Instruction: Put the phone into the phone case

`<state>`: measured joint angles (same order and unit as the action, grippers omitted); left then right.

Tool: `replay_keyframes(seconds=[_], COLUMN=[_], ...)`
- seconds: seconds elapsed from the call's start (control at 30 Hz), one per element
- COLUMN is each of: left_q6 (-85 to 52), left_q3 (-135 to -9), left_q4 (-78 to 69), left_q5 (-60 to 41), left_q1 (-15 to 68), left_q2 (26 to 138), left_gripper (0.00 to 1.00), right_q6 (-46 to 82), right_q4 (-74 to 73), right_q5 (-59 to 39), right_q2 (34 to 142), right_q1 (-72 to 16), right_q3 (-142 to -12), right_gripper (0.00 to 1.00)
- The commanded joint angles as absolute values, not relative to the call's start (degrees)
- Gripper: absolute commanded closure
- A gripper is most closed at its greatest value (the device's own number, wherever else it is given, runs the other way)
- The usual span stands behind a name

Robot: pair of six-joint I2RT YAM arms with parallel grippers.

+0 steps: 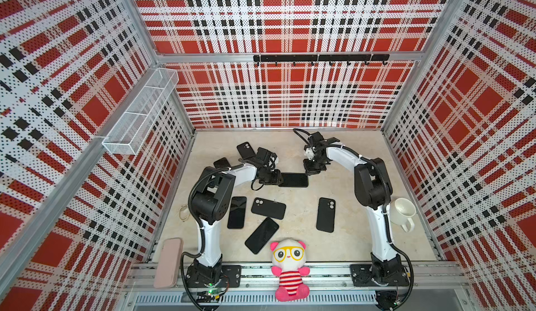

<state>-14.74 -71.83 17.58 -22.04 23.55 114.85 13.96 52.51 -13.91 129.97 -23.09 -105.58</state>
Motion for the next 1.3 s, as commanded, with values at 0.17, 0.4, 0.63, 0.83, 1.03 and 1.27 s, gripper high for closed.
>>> replay_keyframes(seconds=[0.17, 0.4, 0.63, 0.83, 1.03, 1.27], left_q6=[-13.5, -13.4, -13.3, -13.3, -13.2, -12.4], left_q3=[-72.4, -72.5, -72.6, -72.8, -73.0, -73.3], left_q4=[20.0, 20.1, 20.3, 20.4, 20.5, 21.5], left_q5=[-20.6, -20.3, -20.2, -20.3, -20.4, -18.6], left_q1=[23.3, 23.2, 23.3, 23.2, 23.1, 23.2], left_q2=[117.7, 118.1, 118.8, 119.6, 119.8, 119.5], left_gripper=[0.63, 0.63, 0.63, 0.63, 0.63, 0.63], right_q6=[13.2, 14.2, 16.0, 16.7, 17.1, 17.7], right_q4=[53.2, 53.9, 52.1, 51.1, 54.0, 54.2], right_q5=[-12.0, -11.9, -13.4, -13.4, -12.7, -11.5], right_q2=[136.2, 139.2, 142.9, 146.0, 147.2, 139.2], right_q1=[-25.2, -26.9, -28.5, -30.0, -30.5, -28.4], right_q3=[-101.9, -99.6, -95.9, -95.0, -97.3, -98.9], right_gripper=[0.9, 0.91, 0.91, 0.91, 0.92, 0.83])
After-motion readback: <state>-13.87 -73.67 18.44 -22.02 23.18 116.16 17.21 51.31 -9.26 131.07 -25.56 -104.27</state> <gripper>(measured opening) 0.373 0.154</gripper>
